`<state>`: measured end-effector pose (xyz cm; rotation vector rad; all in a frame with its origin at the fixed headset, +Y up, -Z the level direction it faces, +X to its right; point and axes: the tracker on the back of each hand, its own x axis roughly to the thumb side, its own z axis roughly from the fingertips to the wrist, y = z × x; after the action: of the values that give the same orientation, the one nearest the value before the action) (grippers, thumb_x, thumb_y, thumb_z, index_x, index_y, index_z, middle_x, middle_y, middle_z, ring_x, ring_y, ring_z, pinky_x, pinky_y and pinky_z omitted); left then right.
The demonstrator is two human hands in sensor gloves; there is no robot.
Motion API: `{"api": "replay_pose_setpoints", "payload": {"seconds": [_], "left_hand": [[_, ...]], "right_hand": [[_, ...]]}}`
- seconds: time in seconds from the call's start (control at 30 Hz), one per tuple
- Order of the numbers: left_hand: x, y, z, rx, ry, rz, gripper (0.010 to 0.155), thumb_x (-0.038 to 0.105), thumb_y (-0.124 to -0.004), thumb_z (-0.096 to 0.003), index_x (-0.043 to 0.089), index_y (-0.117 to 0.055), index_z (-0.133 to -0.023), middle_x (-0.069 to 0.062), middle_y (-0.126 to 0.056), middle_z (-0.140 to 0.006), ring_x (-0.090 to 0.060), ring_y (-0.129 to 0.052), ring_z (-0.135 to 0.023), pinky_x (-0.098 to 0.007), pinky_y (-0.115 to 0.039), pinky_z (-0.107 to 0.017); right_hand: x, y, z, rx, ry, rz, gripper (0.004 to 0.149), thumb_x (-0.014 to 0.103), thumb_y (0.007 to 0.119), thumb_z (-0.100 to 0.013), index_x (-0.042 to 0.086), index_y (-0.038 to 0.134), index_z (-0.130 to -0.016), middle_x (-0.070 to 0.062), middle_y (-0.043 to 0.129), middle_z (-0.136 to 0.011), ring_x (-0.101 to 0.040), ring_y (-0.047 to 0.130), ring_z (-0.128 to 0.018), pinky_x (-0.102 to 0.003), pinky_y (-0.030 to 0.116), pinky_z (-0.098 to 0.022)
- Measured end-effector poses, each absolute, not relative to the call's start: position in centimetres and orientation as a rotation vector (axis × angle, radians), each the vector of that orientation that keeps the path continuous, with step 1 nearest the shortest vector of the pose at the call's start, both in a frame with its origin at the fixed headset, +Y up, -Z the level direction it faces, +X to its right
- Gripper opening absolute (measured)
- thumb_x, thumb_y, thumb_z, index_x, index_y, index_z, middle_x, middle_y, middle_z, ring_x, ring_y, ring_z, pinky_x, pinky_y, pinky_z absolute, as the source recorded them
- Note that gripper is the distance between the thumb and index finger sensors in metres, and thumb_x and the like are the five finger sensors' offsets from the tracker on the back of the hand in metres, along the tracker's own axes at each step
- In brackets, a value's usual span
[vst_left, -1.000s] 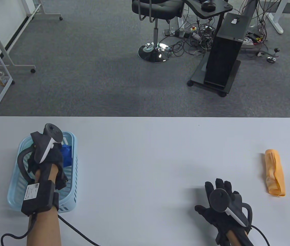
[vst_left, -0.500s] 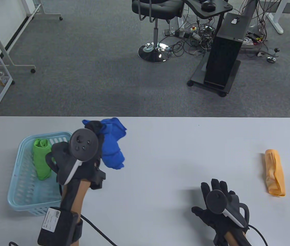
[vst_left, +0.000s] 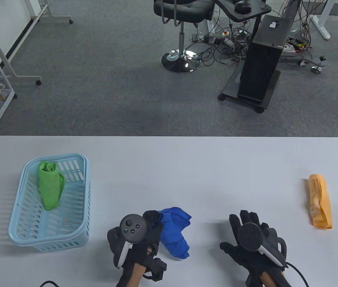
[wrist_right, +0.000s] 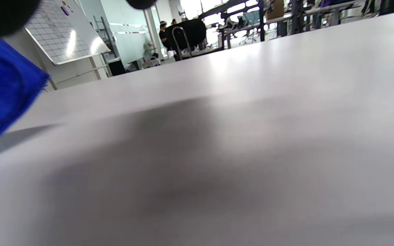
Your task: Roll rectangular towel into towel roll
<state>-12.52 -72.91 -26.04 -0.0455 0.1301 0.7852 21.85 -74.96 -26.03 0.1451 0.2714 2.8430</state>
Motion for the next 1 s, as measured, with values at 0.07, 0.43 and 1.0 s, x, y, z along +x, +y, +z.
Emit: {"api": "replay_pose_setpoints", "payload": {"seconds": [0.07,0.43,1.0], "left_hand": [[-12.9,-73.5,-26.0,-0.088,0.144,0.882,0.046,0.037,-0.085,-0.0389,0.030,-0.080,-0.084,-0.015,-0.108,-0.053,-0.019,-0.114,-0.030,-0.037,-0.093,-0.024],[-11.9,-74.1,-25.9,-0.134,-0.118,1.102,0.044,0.035,-0.083,-0.0404,0.029,-0.077,-0.084,-0.018,-0.102,-0.065,-0.026,-0.110,-0.044,-0.044,-0.089,-0.034],[-10.4,-74.0,-25.8,-0.350,-0.337,1.264,0.044,0.036,-0.082,-0.0416,0.028,-0.077,-0.085,-0.016,-0.102,-0.063,-0.024,-0.110,-0.041,-0.043,-0.089,-0.034]], "right_hand": [[21.3,-74.8,-25.8,0.183,0.268,2.804,0.093,0.063,0.069,-0.029,0.024,0.033,-0.105,-0.011,0.018,-0.108,-0.038,0.020,-0.102,-0.069,0.025,-0.069],[17.7,-73.4,-24.4,0.358,0.096,2.508,0.078,0.055,0.073,-0.029,0.022,0.055,-0.098,-0.010,0.046,-0.104,-0.034,0.056,-0.098,-0.065,0.046,-0.069],[21.0,-74.2,-26.1,0.222,0.169,2.326,0.048,0.043,0.077,-0.031,0.022,0.089,-0.073,-0.003,0.080,-0.088,-0.026,0.089,-0.080,-0.058,0.065,-0.065]]}}
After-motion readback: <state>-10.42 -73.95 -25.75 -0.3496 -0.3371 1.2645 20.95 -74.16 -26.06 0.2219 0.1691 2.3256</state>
